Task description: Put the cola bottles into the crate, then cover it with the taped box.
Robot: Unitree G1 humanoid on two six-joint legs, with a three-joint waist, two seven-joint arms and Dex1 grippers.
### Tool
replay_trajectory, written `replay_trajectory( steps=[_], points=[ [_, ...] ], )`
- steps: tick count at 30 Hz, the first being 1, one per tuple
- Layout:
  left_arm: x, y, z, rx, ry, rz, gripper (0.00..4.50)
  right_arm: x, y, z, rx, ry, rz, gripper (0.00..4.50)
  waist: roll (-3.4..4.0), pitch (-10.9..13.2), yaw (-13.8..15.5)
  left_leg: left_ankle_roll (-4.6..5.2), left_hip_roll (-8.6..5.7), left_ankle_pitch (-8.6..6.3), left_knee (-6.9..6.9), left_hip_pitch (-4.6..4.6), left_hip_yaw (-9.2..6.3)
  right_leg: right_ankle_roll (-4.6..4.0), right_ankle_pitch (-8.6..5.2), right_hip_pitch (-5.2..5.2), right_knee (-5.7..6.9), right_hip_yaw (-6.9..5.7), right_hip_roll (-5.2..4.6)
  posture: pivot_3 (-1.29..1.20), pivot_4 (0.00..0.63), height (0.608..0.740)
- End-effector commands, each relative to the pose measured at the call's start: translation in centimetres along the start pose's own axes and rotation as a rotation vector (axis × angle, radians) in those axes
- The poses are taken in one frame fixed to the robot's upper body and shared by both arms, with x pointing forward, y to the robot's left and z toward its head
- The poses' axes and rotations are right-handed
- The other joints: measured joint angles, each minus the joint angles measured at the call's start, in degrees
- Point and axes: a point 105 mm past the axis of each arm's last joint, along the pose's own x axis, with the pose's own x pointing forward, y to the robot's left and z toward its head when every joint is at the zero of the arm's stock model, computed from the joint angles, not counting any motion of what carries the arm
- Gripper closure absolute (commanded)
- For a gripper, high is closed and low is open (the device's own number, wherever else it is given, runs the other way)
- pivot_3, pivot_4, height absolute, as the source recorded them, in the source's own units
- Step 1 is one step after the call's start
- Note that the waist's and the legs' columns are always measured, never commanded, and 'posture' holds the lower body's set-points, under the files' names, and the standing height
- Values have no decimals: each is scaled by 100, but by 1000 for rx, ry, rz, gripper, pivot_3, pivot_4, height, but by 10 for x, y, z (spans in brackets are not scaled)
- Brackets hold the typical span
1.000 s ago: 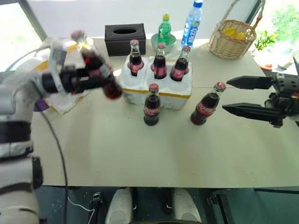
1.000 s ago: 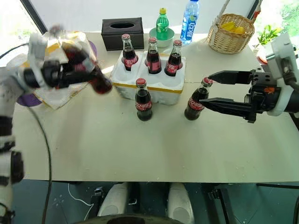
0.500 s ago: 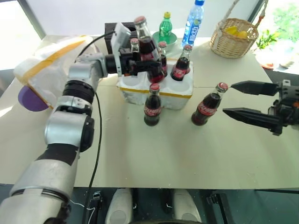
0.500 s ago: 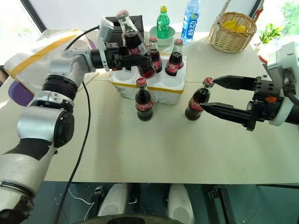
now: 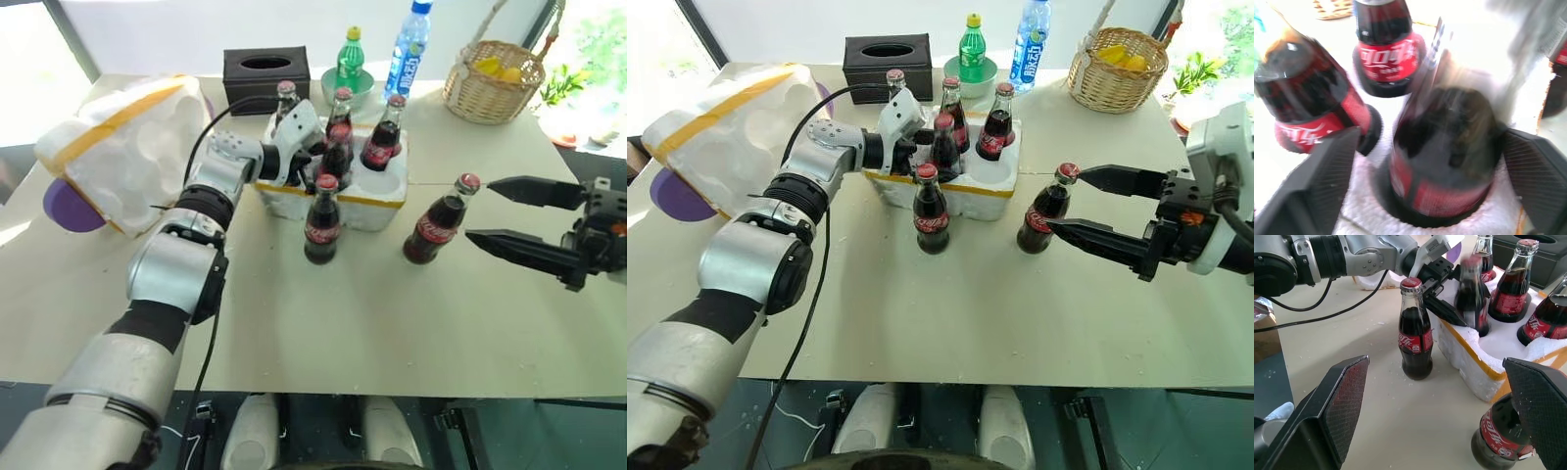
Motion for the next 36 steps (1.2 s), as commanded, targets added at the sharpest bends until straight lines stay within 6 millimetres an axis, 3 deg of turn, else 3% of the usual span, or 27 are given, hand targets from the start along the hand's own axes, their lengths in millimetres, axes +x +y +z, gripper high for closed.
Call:
replay_trajectory(
  steps=[1,5,9,12,17,19,24,36],
  points=[
    [-19,18,12,-11,-76,78,57,-1,-2,9,-34,-32,5,0,-1,0,-7,0,0,0,2,-1,0,0,0,0,0,0,0,0,150,740],
    [-56,32,24,6,-136,85,57,1,-5,10,-34,-37,18,0,-1,1,-80,0,2,0,2,0,3,1,1,-4,6,0,1,0,150,740],
    [-94,31,26,23,-145,3,57,3,-7,10,-34,-39,28,0,1,0,-146,-1,3,0,1,0,2,0,0,-5,8,0,6,0,150,740],
    [-124,17,18,27,-103,-94,57,5,-9,11,-33,-41,38,0,3,-1,-177,-1,6,1,1,0,6,0,0,-5,7,1,6,0,150,740],
    [-143,-22,5,-21,-42,-243,57,7,-11,11,-31,-40,47,0,4,-2,-124,-5,9,3,2,1,1,0,0,-3,10,2,5,0,150,740],
    [-140,-35,3,-40,-44,-270,57,7,-12,11,-31,-37,51,0,4,-1,-107,-6,8,3,10,-5,-5,0,0,0,9,1,3,0,150,740],
    [-112,-57,-9,-77,-64,-273,57,7,-7,12,-28,-25,83,0,5,-2,-117,9,7,-5,52,-7,-6,1,0,13,16,2,-1,0,150,740],
    [-45,-60,-28,-80,-37,-295,57,7,5,12,-22,-20,112,0,6,-3,-121,17,7,-10,66,-8,-7,4,2,14,20,2,4,0,150,740]
  ],
)
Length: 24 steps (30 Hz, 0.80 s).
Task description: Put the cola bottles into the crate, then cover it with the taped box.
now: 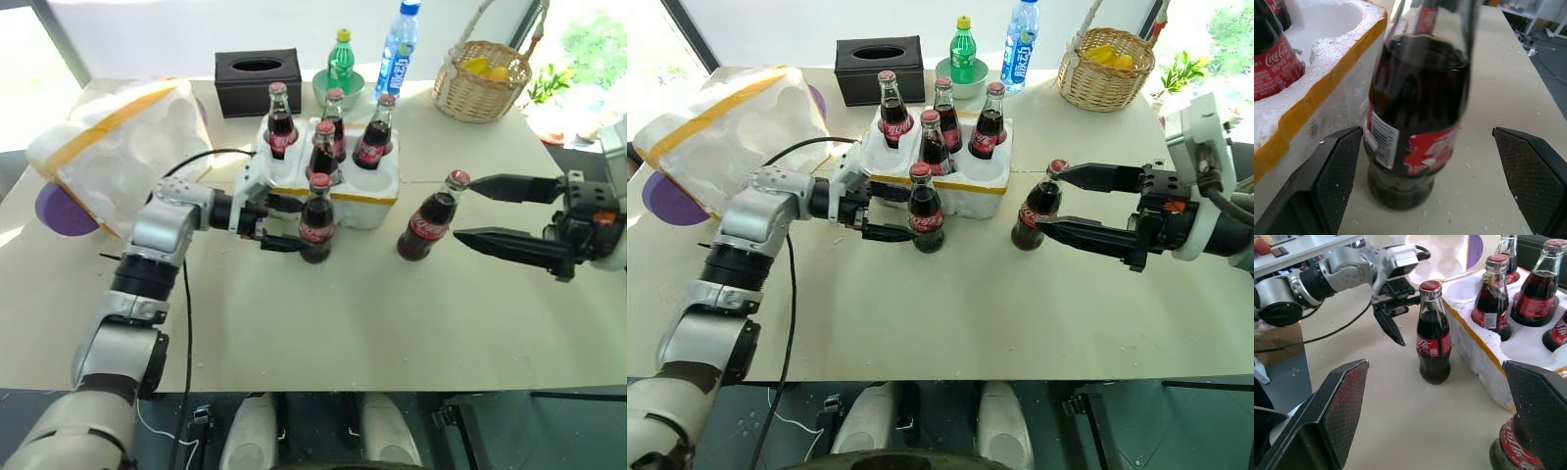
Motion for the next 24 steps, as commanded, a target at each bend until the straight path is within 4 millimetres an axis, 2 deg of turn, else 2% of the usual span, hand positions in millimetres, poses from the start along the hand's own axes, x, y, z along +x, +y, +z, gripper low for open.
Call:
replay_trajectory(
  steps=[1,5,8,9,12,15,17,20,24],
  points=[
    [16,8,9,55,-5,7,57,-3,7,11,-50,-30,-7,0,0,0,11,2,0,-1,1,0,0,0,0,0,0,0,-2,0,150,740],
    [33,11,9,25,-26,-8,57,-3,6,9,-44,-35,-30,0,0,0,-7,10,-1,-6,6,-3,1,2,1,1,-2,0,-6,0,150,740],
    [33,9,3,47,3,-28,57,-3,6,9,-45,-39,-39,0,0,0,-22,12,0,-7,6,-2,1,2,1,-1,-1,0,-4,0,150,740],
    [28,8,3,50,1,-40,573,-3,6,10,-46,-42,-40,0,0,0,-25,12,1,-7,6,-2,2,2,1,-4,0,0,-4,0,150,740],
    [11,4,10,27,-12,-73,1683,-3,4,12,-43,-55,-50,0,0,0,-36,12,4,-7,5,-2,2,2,1,-6,0,0,-2,0,150,740],
    [-11,-2,19,-2,-22,-106,1683,-3,1,10,-39,-56,-60,0,1,1,-31,12,5,-7,4,-3,3,2,1,-9,0,1,-2,0,150,740],
    [-25,-2,34,-24,-69,-108,1683,-4,-2,9,-36,-57,-64,0,1,1,-10,12,6,-7,4,-6,2,2,1,-10,0,0,-2,0,150,740],
    [-43,7,64,-68,-185,-53,1683,-4,-4,9,-33,-61,-66,0,-2,3,28,12,1,-7,9,-12,-2,1,0,-7,-1,0,-8,0,150,740],
    [-71,44,108,-68,-356,163,1683,-3,-5,9,-35,-66,-62,0,-7,6,89,16,-5,-9,19,-18,0,6,4,-6,-3,0,-12,0,150,740]
  ],
)
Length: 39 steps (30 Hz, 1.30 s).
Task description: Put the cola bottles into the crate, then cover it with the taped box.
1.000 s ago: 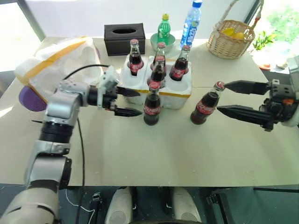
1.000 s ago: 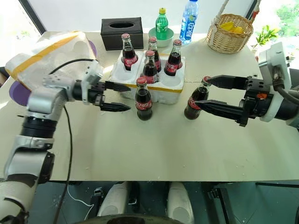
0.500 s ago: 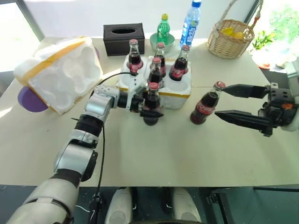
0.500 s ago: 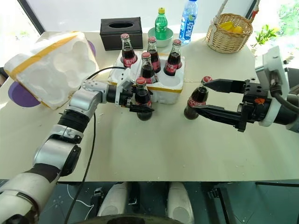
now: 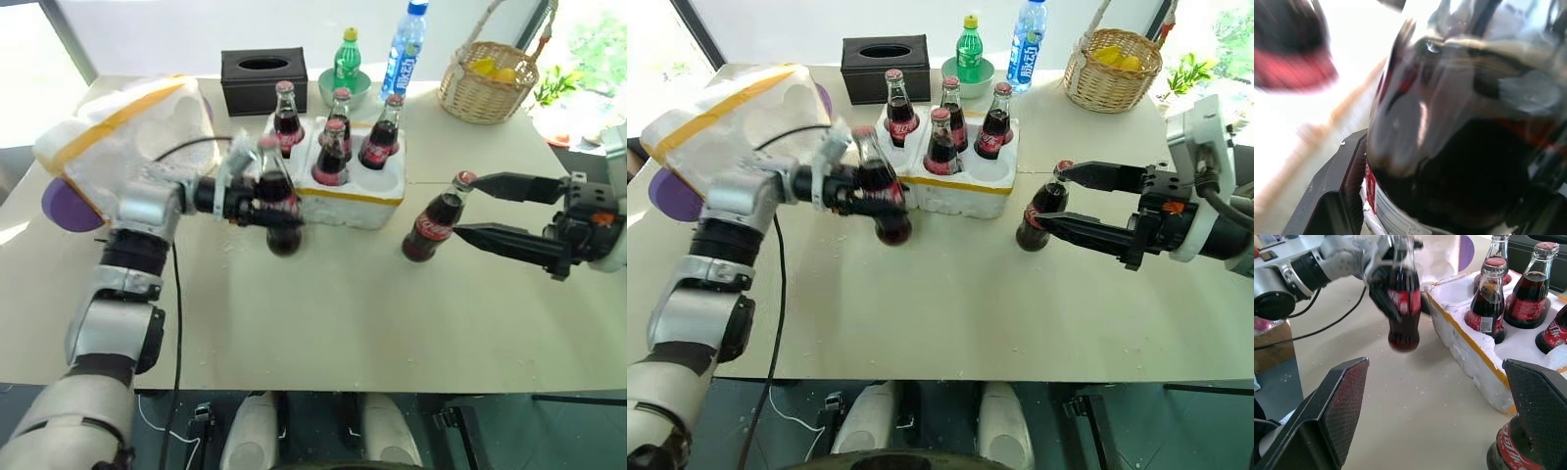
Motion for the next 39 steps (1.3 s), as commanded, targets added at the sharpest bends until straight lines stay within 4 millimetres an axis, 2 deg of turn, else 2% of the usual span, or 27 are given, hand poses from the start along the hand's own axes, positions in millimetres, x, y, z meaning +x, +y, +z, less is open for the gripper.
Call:
replay_trajectory(
  steps=[1,4,8,10,14,20,24,26,27,28,30,35,39],
  points=[
    [-20,16,68,118,-204,151,1683,-2,1,10,-43,-44,5,0,-1,0,7,0,0,0,0,0,0,3,1,-1,-2,0,1,0,150,740],
    [-23,31,73,161,-205,238,1683,-1,0,10,-43,-47,5,0,5,-3,8,10,-1,-6,-5,6,7,11,1,0,-2,0,1,0,150,740],
    [-17,44,66,188,-170,302,1683,0,-1,9,-43,-52,4,0,3,-2,29,10,-7,-6,-7,7,14,14,-1,-1,-1,-1,6,0,150,740],
    [-13,46,56,206,-123,304,1683,0,-1,9,-42,-53,2,0,-5,3,33,10,-8,-6,-5,4,17,14,-1,-3,-2,-1,6,0,150,740],
    [-5,55,25,267,17,341,1683,0,0,6,-35,-54,-4,0,-8,5,39,10,-4,-7,-5,4,18,14,0,-2,-5,0,2,0,150,740],
    [9,63,2,287,52,398,1683,2,1,4,-29,-55,-4,0,-8,5,15,12,-2,-7,-5,5,19,15,0,-4,-3,1,2,0,150,740],
    [11,67,-10,265,73,420,1683,3,2,4,-29,-52,-3,0,-9,5,12,14,0,-9,-5,3,18,15,0,-6,-3,0,2,0,150,740],
    [9,69,-14,261,86,440,638,4,2,4,-30,-51,-2,0,-9,5,14,14,0,-9,-6,3,18,15,0,-6,-3,0,2,0,150,740],
    [7,70,-15,265,92,454,378,4,2,4,-32,-50,-3,0,-8,4,17,14,0,-9,-6,3,18,15,0,-6,-3,0,2,0,150,740],
    [5,71,-15,268,93,460,33,4,2,4,-33,-50,-3,0,-8,4,22,14,1,-9,-5,4,18,15,0,-5,-2,0,2,0,150,740],
    [-1,70,-10,272,80,457,33,4,1,4,-38,-47,-11,0,-7,4,27,14,1,-9,-5,5,18,15,0,-5,-1,0,1,0,150,740],
    [-21,60,21,264,-8,398,33,2,-6,-1,-49,-25,-70,0,-7,4,27,14,1,-9,-4,4,18,15,1,-5,-1,0,-1,0,150,740],
    [-49,28,55,237,-79,235,33,-6,-16,-17,-8,5,-159,0,-9,5,31,13,1,-8,-5,2,18,15,0,-6,-1,-1,1,0,150,740]
  ],
)
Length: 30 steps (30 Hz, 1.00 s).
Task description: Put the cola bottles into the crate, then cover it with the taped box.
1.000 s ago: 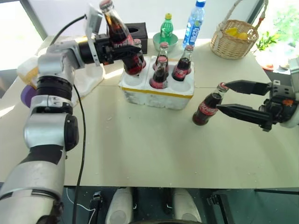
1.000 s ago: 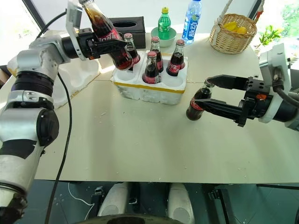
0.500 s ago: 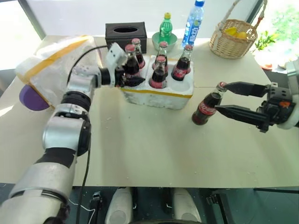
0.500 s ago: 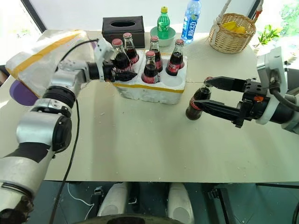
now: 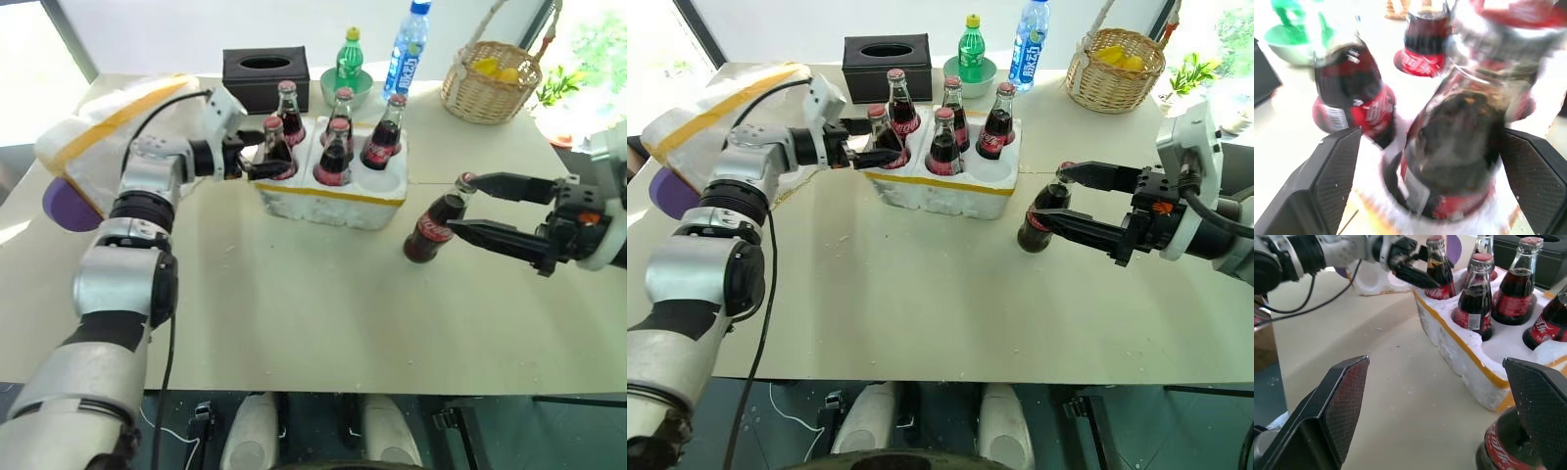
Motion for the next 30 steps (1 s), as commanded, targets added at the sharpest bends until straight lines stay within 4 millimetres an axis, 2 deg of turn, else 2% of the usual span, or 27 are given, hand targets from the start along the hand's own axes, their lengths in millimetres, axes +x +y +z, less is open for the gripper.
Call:
replay_trajectory(
  steps=[1,5,7,10,14,17,21,30],
  points=[
    [-39,-16,57,36,-119,-140,33,-9,-7,-6,4,-7,-85,0,0,0,-6,0,0,0,0,-1,0,0,0,1,0,0,1,0,150,740],
    [-67,-47,61,16,-95,-232,33,-6,-11,-25,14,-5,-183,0,19,-12,-46,-27,3,16,-1,6,0,1,-1,4,0,5,0,0,150,740],
    [-74,-66,50,19,-51,-247,33,-2,-17,-38,52,-33,-289,0,20,-14,-65,-27,4,16,-1,15,-3,2,-2,14,0,5,0,0,150,740],
    [-77,-88,34,16,-8,-242,33,1,-20,-53,108,-68,-390,0,19,-13,-65,-27,3,16,1,15,-12,0,-3,19,5,6,-1,0,150,740],
    [-72,-107,21,8,13,-243,33,10,-23,-76,180,-80,-478,0,16,-13,-55,-26,1,15,3,13,-14,-2,-5,19,2,7,1,0,150,740],
    [-65,-114,18,22,17,-252,33,18,-30,-87,227,-94,-519,0,20,-14,-75,-33,0,19,2,17,-13,-2,-5,21,5,8,2,0,150,740],
    [-59,-117,21,33,2,-256,33,27,-37,-92,240,-104,-518,0,20,-14,-132,-32,-1,18,1,17,-13,-2,-5,21,3,8,7,0,150,740],
    [-53,-117,25,35,-12,-264,33,69,-58,-99,279,-136,-475,0,23,-12,-149,-40,0,23,-4,19,-12,-2,-5,16,3,11,23,0,150,740]
  ],
)
